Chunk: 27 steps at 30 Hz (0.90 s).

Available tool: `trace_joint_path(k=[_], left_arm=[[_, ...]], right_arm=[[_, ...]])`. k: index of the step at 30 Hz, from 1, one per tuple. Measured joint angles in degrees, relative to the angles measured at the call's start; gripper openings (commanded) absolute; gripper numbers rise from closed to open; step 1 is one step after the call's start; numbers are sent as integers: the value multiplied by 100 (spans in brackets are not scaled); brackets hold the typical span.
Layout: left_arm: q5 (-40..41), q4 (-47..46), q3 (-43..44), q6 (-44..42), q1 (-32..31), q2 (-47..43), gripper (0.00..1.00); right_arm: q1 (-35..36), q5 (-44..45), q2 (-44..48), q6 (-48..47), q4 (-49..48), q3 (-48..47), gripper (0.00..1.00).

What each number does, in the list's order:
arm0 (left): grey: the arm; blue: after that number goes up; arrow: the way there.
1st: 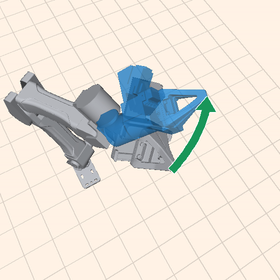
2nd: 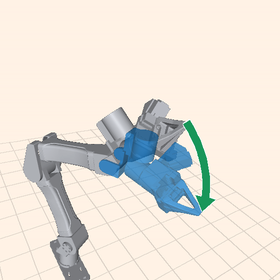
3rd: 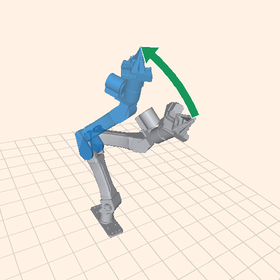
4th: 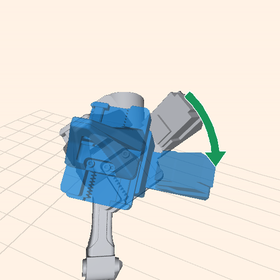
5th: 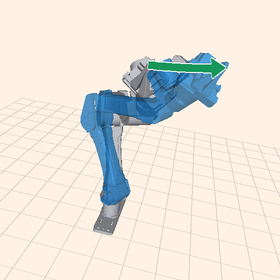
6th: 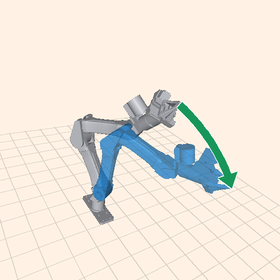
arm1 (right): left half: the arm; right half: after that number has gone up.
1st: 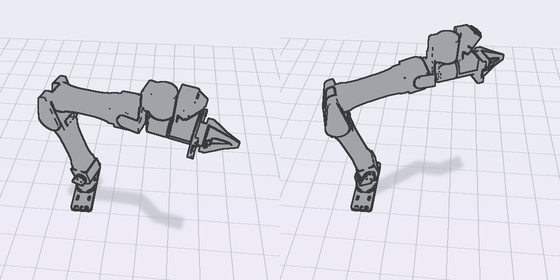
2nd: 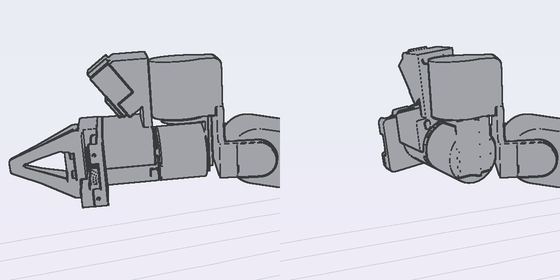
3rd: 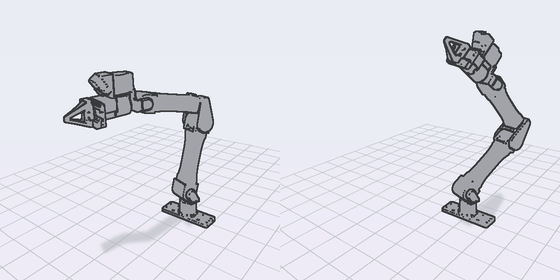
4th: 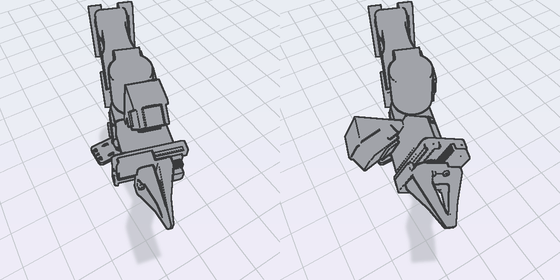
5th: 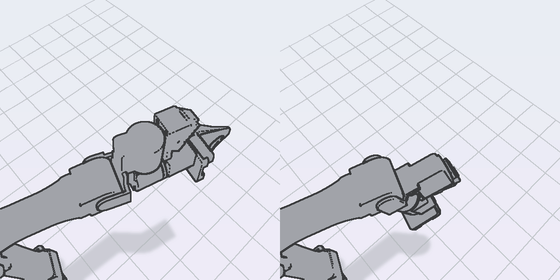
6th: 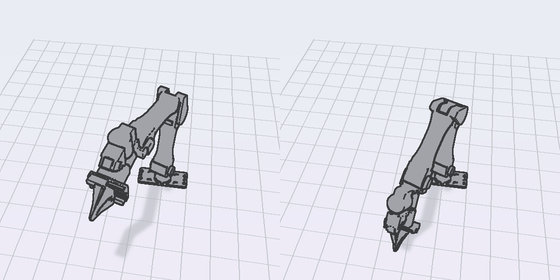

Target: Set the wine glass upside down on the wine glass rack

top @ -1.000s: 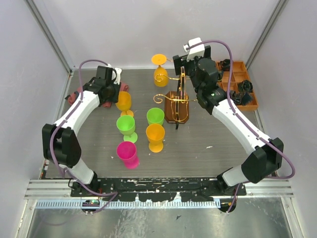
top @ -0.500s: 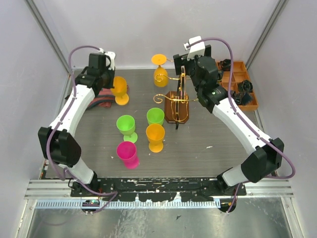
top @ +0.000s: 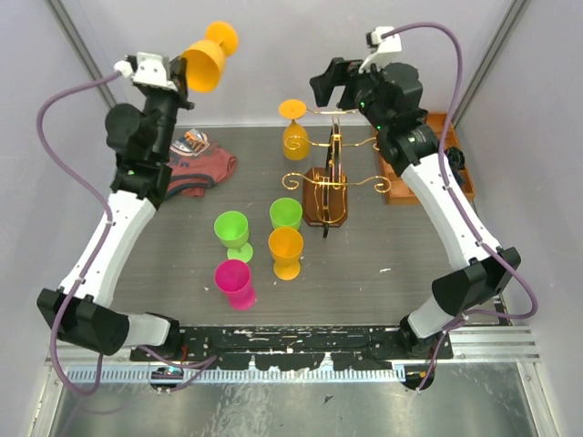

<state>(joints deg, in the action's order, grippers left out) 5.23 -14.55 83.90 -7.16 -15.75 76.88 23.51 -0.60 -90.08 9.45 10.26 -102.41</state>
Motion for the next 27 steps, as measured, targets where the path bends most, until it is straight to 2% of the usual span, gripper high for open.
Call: trace_joint_path(k=[3,7,12,17,23,27], left_arm=[[-332,-1582,-549,-107,-361,98,0],[-608,-3128,-909,-479,-870,603,0],[-737,-4419,-1016,-815,-1231,1130,0],[-800,-5104,-1019,-1027,-1408,1266,0],[-892,-5574,-1244,-1108,-1447,1220,0],[-931,-5611,-1379,-1132,-1451,1220,0]], right_arm=[[-208,-669,-24,765,-2,-157,100],[-332,-1488,-72,1810,-321,-170,99],[-339,-2424,-188,3351,-1727,258,94],[-337,-2946,-608,5060,-3543,772,93],[-339,-2796,-1029,6188,-5093,1220,93],[-339,-2599,-1460,6843,-6151,1117,92]])
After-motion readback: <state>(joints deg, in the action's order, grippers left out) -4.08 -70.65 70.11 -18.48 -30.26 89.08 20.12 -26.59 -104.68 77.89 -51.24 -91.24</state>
